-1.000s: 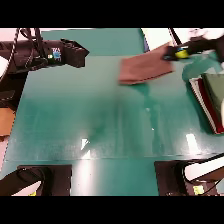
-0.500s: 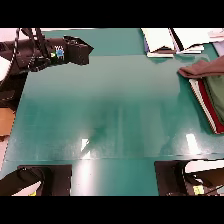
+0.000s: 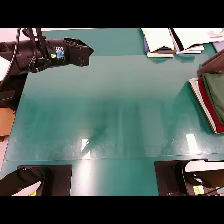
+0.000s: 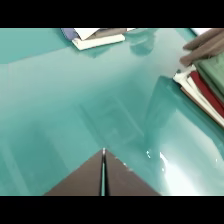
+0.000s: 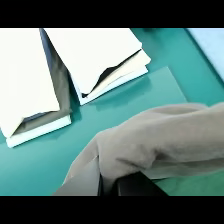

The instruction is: Fold the shirts.

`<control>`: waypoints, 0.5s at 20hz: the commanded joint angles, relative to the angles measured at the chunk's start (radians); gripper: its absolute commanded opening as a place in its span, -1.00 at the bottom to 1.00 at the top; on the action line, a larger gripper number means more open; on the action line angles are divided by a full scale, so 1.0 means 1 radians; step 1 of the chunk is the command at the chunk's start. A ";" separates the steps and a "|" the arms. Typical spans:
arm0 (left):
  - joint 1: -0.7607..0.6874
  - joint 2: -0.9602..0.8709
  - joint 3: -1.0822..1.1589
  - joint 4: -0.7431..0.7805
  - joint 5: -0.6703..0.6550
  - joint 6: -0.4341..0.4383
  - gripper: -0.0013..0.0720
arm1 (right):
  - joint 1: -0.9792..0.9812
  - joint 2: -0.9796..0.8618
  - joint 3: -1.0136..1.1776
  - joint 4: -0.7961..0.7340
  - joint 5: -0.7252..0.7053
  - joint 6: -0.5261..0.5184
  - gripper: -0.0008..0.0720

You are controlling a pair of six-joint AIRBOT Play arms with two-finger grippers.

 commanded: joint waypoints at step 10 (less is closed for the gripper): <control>0.000 0.000 0.000 0.001 -0.056 0.011 -0.90 | -0.262 0.339 -0.498 -0.190 0.122 -0.092 -0.93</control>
